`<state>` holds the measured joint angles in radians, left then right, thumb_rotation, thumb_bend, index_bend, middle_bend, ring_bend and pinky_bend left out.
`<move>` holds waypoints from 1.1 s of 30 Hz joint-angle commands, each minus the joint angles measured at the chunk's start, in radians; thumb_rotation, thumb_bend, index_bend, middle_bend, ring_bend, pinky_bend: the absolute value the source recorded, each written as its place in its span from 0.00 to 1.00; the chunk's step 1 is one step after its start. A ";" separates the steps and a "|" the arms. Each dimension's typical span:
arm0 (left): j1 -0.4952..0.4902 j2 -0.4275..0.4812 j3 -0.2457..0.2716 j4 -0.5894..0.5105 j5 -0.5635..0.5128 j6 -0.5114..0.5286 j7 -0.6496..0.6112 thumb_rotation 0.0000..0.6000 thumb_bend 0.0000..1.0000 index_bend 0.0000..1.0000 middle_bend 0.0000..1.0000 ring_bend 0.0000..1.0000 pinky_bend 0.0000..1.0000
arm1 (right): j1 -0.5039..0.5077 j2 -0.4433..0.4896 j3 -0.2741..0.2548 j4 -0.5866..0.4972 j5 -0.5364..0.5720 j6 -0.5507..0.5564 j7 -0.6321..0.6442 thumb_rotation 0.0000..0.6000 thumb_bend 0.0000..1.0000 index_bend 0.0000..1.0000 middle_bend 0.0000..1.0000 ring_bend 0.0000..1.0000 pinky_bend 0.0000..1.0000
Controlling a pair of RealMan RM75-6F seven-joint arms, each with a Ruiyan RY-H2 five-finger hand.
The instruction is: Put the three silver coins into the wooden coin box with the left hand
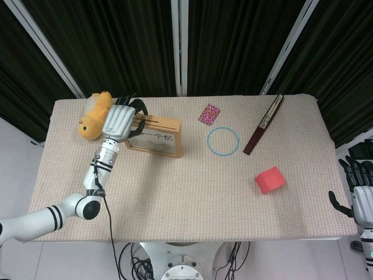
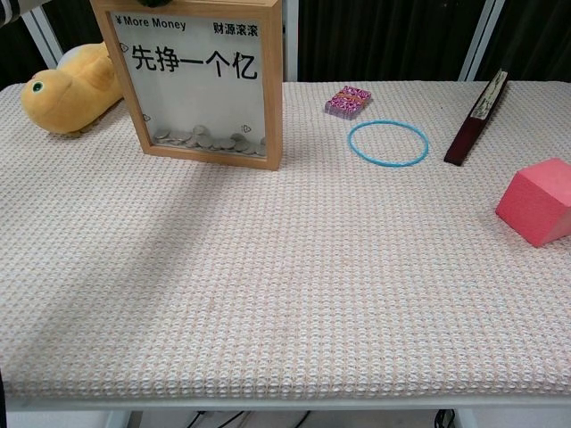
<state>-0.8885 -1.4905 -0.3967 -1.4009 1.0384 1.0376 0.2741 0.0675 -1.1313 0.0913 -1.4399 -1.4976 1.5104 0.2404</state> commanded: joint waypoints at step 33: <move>0.678 0.298 0.537 -0.307 0.409 0.528 -0.025 1.00 0.28 0.11 0.07 0.00 0.03 | 0.017 -0.016 -0.024 -0.078 -0.060 0.006 -0.144 1.00 0.32 0.00 0.00 0.00 0.00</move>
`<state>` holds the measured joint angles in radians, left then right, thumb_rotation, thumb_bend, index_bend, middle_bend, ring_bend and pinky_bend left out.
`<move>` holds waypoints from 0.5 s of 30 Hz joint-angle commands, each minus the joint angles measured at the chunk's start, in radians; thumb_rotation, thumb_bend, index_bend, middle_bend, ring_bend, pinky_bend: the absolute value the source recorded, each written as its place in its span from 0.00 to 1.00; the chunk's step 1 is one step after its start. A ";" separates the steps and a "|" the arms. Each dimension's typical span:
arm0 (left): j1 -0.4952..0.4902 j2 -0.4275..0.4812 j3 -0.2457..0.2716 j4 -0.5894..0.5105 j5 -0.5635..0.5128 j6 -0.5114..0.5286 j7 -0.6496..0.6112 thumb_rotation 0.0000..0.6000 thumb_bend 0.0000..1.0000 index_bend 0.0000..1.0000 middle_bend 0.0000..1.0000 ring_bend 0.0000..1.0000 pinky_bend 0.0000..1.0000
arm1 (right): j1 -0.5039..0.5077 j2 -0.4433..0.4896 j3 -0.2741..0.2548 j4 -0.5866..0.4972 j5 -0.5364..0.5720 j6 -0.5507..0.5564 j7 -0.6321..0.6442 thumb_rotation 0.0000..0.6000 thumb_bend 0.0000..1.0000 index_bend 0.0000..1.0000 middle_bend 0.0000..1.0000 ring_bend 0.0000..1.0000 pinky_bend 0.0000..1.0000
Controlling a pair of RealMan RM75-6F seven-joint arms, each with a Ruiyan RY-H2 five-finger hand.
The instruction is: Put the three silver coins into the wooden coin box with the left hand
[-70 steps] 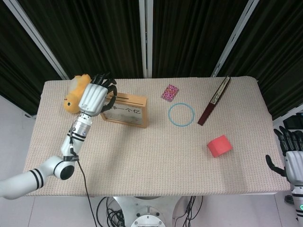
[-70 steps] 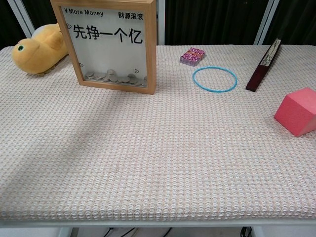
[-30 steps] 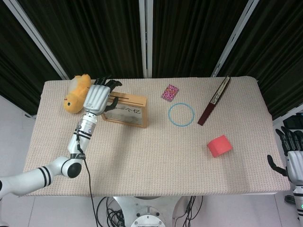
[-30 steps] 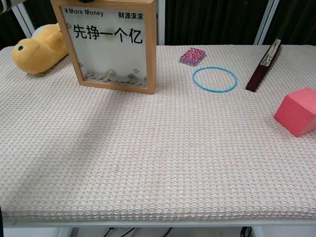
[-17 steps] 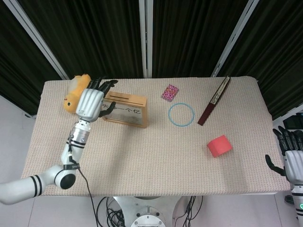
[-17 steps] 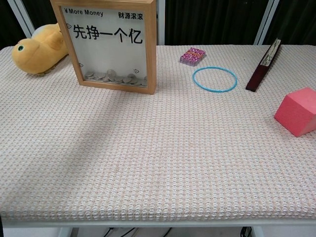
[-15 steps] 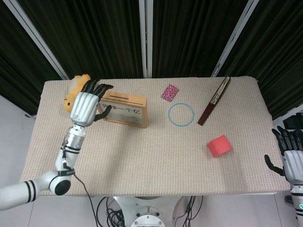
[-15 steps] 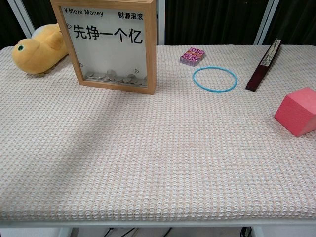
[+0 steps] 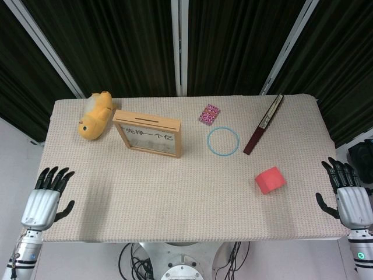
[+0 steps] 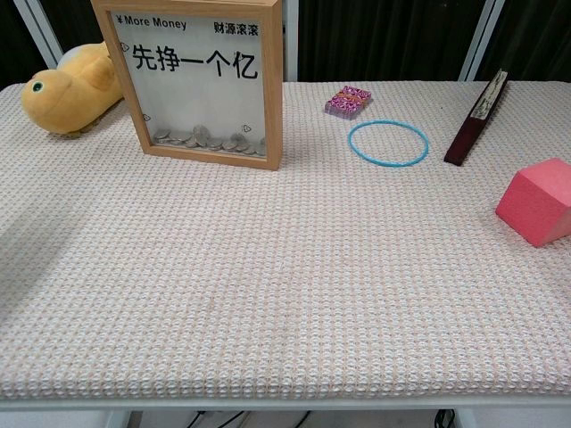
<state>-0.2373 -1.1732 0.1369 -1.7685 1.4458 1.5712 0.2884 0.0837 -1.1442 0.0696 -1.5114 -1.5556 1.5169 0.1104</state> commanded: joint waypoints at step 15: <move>0.055 -0.120 -0.082 0.237 0.052 0.002 -0.123 1.00 0.28 0.09 0.06 0.00 0.02 | 0.014 -0.032 -0.007 -0.006 0.026 -0.043 -0.093 1.00 0.32 0.00 0.00 0.00 0.00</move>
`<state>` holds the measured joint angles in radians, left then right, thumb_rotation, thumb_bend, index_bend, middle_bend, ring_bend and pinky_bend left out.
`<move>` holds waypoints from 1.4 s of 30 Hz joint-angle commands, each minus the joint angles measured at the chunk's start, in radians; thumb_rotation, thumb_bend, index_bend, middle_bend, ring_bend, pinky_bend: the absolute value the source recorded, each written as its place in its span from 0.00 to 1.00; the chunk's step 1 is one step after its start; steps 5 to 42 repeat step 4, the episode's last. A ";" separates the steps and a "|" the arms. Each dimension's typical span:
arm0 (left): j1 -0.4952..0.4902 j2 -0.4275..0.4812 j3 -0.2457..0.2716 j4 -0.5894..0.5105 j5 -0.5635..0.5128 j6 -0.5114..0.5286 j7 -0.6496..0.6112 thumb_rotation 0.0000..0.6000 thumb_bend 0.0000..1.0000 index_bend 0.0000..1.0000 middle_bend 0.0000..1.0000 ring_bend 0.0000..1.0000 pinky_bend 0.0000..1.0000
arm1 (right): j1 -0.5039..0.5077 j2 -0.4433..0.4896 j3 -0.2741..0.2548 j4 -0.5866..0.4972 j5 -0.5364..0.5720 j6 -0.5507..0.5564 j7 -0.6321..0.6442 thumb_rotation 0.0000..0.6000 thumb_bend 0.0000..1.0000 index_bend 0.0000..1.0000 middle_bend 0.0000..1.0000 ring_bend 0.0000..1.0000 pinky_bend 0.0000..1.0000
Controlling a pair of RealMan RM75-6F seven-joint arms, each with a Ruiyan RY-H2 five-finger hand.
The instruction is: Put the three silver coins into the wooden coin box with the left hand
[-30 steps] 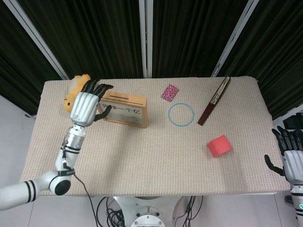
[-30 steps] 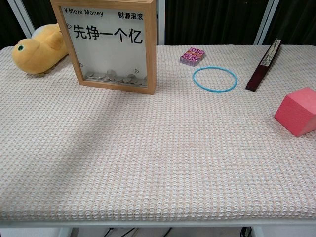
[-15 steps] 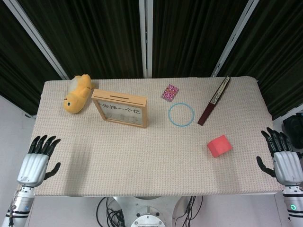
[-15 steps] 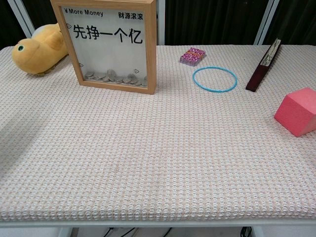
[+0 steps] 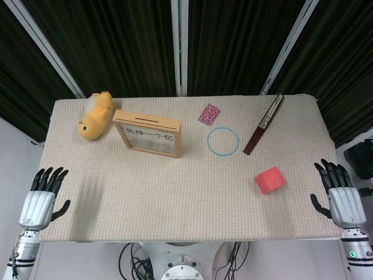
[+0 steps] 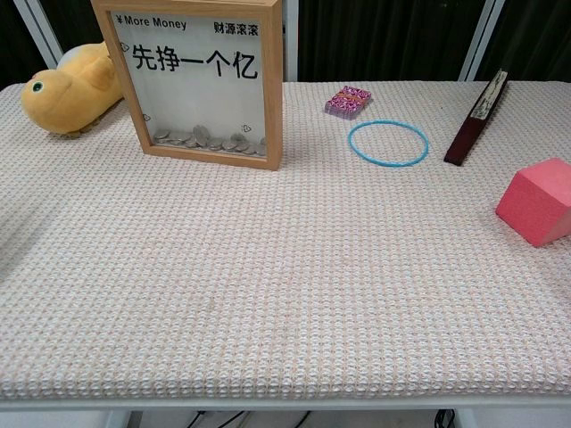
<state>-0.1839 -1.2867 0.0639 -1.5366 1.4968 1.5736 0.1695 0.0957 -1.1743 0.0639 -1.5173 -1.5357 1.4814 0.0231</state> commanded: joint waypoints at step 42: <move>-0.002 -0.015 -0.026 0.007 0.000 -0.018 -0.005 1.00 0.28 0.09 0.06 0.00 0.02 | 0.005 -0.008 -0.003 0.002 0.008 -0.015 -0.008 1.00 0.32 0.00 0.00 0.00 0.00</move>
